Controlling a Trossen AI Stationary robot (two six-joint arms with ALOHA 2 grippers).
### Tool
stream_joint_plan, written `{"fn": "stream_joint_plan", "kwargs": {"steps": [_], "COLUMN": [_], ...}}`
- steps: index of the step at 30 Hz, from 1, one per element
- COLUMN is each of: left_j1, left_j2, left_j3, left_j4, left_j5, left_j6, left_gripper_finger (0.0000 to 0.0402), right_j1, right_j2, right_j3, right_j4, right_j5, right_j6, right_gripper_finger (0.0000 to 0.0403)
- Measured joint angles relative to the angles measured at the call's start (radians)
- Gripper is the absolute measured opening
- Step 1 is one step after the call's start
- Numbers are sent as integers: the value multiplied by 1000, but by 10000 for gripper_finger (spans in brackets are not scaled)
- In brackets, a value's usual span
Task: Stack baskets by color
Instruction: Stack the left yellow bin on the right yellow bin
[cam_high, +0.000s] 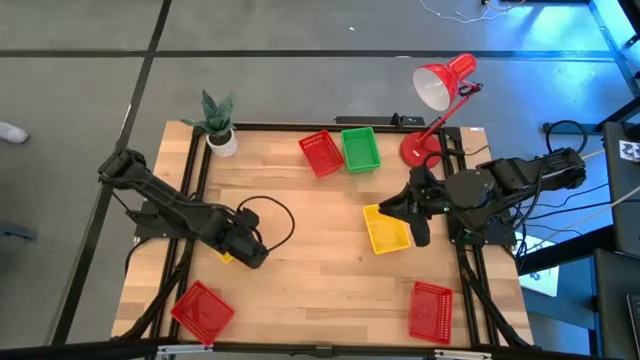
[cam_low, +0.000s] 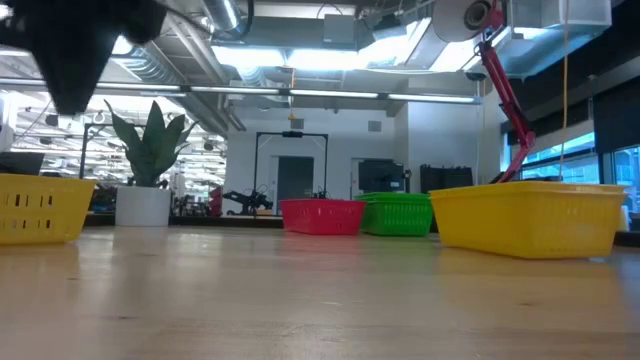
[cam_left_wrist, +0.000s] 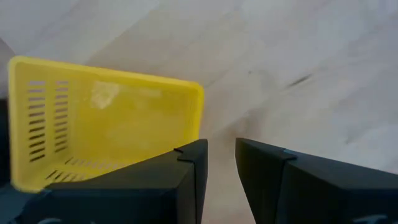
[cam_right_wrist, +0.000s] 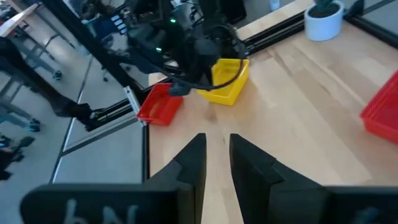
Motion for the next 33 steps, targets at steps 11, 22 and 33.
{"fn": "stream_joint_plan", "kwargs": {"steps": [11, 22, 33], "left_j1": [0, 0, 0], "left_j2": [0, 0, 0], "left_j3": [-159, -171, -258], "left_j4": [159, 168, 227], "left_j5": [36, 35, 32], "left_j6": [37, 56, 81], "left_gripper_finger": [74, 74, 62], "right_j1": [0, 0, 0], "right_j2": [0, 0, 0], "right_j3": [0, 0, 0], "right_j4": [27, 35, 44], "right_j5": [-15, -21, -22], "right_j6": [6, 7, 4], "right_gripper_finger": [71, 71, 71]}}
